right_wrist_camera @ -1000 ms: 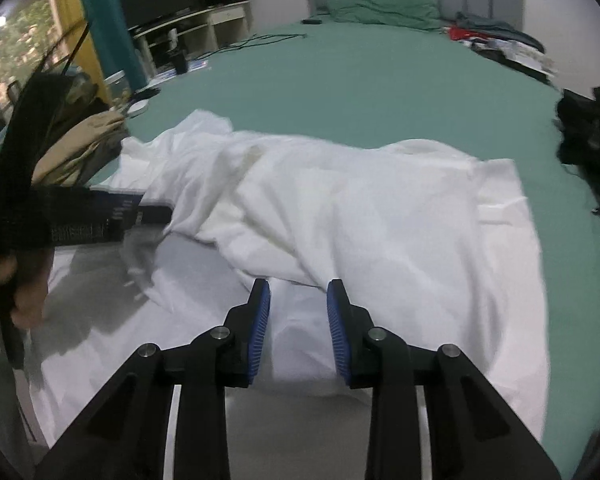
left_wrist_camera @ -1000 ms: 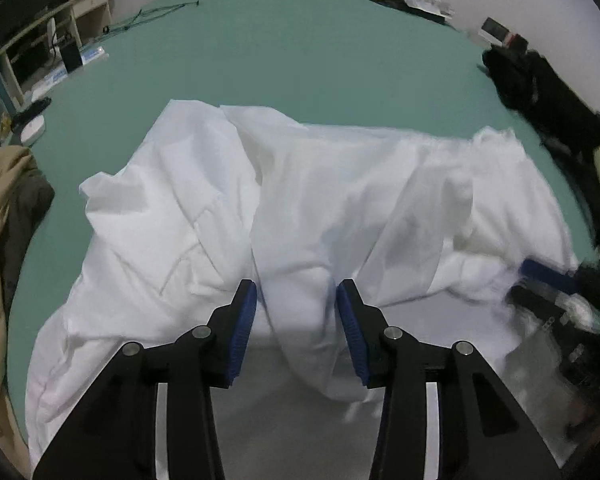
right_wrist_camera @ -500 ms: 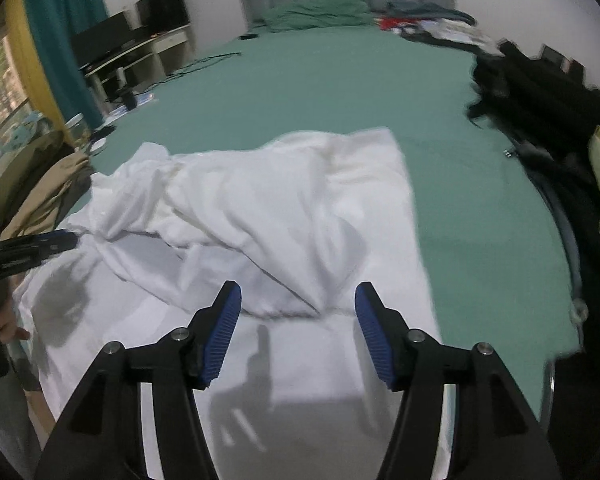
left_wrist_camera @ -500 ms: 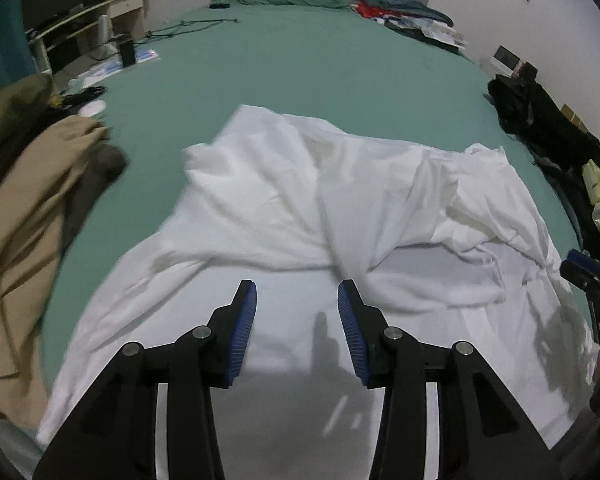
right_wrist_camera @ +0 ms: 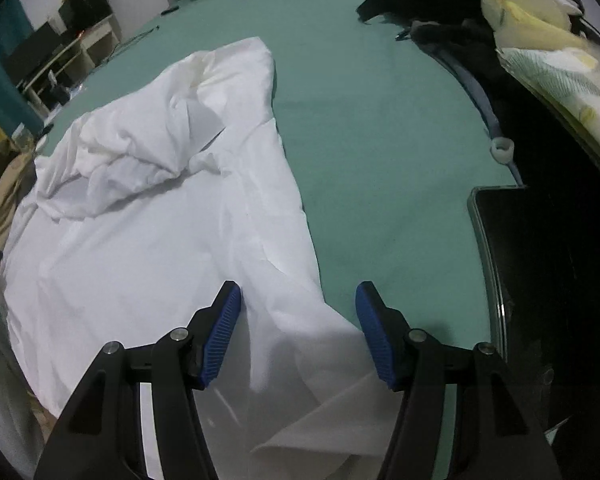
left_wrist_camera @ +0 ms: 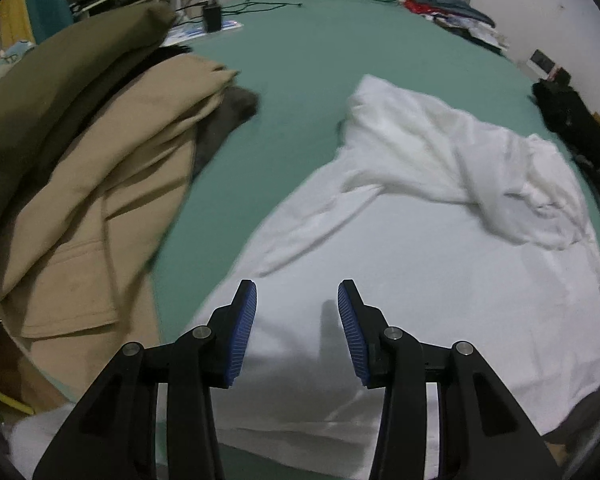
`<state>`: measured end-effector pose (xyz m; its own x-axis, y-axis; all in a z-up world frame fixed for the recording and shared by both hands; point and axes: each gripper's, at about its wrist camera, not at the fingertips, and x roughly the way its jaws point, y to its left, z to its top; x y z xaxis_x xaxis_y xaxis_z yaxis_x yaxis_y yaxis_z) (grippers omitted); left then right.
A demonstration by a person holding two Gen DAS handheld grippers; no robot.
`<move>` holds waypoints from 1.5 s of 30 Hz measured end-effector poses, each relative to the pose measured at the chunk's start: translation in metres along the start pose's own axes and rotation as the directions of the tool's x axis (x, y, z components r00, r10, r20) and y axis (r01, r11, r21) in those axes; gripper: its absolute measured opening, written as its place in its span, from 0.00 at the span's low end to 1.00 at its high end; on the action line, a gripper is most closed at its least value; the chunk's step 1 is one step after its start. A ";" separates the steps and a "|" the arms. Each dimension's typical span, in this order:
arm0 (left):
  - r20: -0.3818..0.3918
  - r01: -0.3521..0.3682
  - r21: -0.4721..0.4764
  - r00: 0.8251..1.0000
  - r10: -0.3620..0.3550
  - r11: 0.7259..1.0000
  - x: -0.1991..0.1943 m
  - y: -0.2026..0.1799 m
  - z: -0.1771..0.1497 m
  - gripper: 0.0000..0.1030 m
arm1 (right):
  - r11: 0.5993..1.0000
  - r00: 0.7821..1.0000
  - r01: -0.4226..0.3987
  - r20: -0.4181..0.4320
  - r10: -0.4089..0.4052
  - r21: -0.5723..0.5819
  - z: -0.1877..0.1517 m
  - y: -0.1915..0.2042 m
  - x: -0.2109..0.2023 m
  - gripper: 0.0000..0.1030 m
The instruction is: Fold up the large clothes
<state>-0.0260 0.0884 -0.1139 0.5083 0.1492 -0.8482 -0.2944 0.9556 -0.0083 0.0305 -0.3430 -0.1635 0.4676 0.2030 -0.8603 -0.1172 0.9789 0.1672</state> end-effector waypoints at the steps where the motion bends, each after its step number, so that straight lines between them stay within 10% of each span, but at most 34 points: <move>1: 0.005 -0.014 -0.008 1.000 0.014 1.000 0.001 0.007 0.000 0.44 | 1.000 1.000 -0.005 0.000 0.005 0.015 0.000 -0.001 0.000 0.59; 18: -0.112 0.034 -0.082 0.993 -0.043 0.996 0.025 0.046 -0.025 0.66 | 0.999 1.000 -0.030 -0.003 0.030 0.044 -0.058 0.015 -0.027 0.59; 25: -0.135 -0.010 -0.008 0.991 0.009 1.000 0.021 0.033 -0.038 0.66 | 0.999 1.000 -0.011 -0.013 0.012 0.031 -0.065 0.021 -0.033 0.07; 31: -0.151 0.076 0.045 0.986 -0.068 0.996 0.013 0.015 -0.044 0.05 | 1.000 1.000 -0.001 0.012 0.001 0.021 -0.070 0.028 -0.039 0.06; 45: -0.058 0.101 -0.024 0.993 -0.102 0.995 -0.021 0.025 -0.046 0.03 | 0.999 0.999 0.032 0.024 -0.032 -0.001 -0.072 0.035 -0.040 0.05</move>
<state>-0.0814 0.0976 -0.1202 0.4875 0.0358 -0.8724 -0.2611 0.9594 -0.1066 -0.0552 -0.3186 -0.1580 0.4923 0.1723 -0.8532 -0.1036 0.9848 0.1391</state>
